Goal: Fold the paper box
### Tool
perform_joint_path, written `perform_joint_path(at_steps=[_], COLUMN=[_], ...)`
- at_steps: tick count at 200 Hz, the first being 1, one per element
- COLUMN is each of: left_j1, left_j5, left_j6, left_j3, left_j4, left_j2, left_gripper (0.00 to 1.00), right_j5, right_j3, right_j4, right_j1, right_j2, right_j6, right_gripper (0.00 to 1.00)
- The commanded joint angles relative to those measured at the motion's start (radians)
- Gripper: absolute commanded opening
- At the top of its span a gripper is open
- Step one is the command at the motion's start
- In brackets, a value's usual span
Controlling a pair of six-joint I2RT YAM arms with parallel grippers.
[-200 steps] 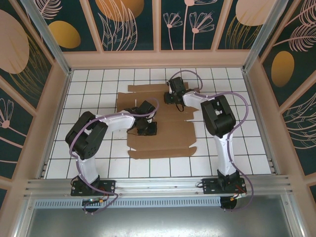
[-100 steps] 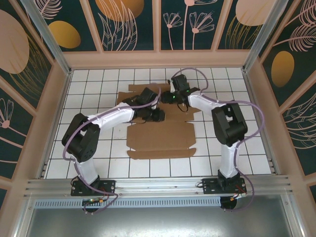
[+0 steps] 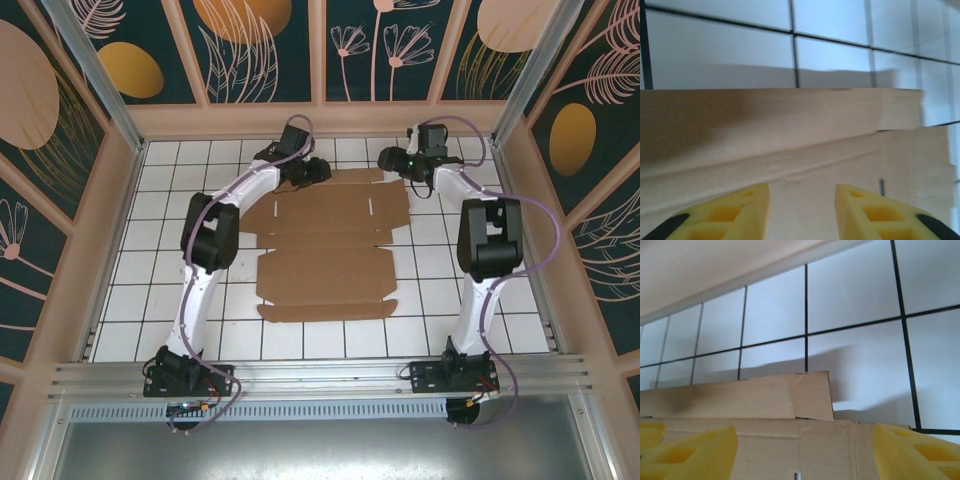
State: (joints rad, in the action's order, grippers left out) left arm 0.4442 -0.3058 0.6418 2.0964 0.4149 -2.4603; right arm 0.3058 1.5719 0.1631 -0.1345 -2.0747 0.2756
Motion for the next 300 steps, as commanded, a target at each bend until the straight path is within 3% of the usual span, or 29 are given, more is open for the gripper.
perform_joint_path(at_steps=[1,92,163,184,198,212,231,279,300], left_j1=[-0.006,-0.012,-0.018,-0.019,-0.021,-0.021,-0.021,-0.024,-0.032], left_j5=[-0.010,0.024,0.040,0.037,0.036,0.033,0.031,0.033,0.016], left_j6=[0.019,0.035,0.031,0.029,0.026,0.025,0.024,0.021,0.026], left_j3=[0.092,0.033,-0.004,-0.004,-0.004,-0.004,-0.003,-0.007,-0.028], left_j4=[0.076,0.040,0.032,0.033,0.034,0.034,0.034,0.036,0.012], left_j2=[-0.073,-0.153,-0.137,-0.138,-0.138,-0.138,-0.137,-0.135,-0.105], left_gripper=[0.37,0.31,0.31,0.31,0.31,0.31,0.31,0.30,0.31], right_j5=[0.047,0.067,0.097,0.080,0.059,0.033,0.034,0.074,0.075], right_j3=[0.128,0.355,0.331,0.352,0.392,0.446,0.492,0.547,0.492], right_j4=[0.069,0.195,0.161,0.175,0.208,0.255,0.285,0.314,0.289], right_j1=[-0.002,-0.014,-0.058,-0.085,-0.107,-0.130,-0.150,-0.139,-0.114], right_j2=[-0.095,-0.333,-0.292,-0.295,-0.316,-0.348,-0.388,-0.443,-0.368], right_j6=[-0.005,-0.026,-0.019,-0.025,-0.046,-0.067,-0.078,-0.057,-0.054], right_gripper=[0.72,0.65,0.23,0.17,0.18,0.30,0.37,0.43,0.44])
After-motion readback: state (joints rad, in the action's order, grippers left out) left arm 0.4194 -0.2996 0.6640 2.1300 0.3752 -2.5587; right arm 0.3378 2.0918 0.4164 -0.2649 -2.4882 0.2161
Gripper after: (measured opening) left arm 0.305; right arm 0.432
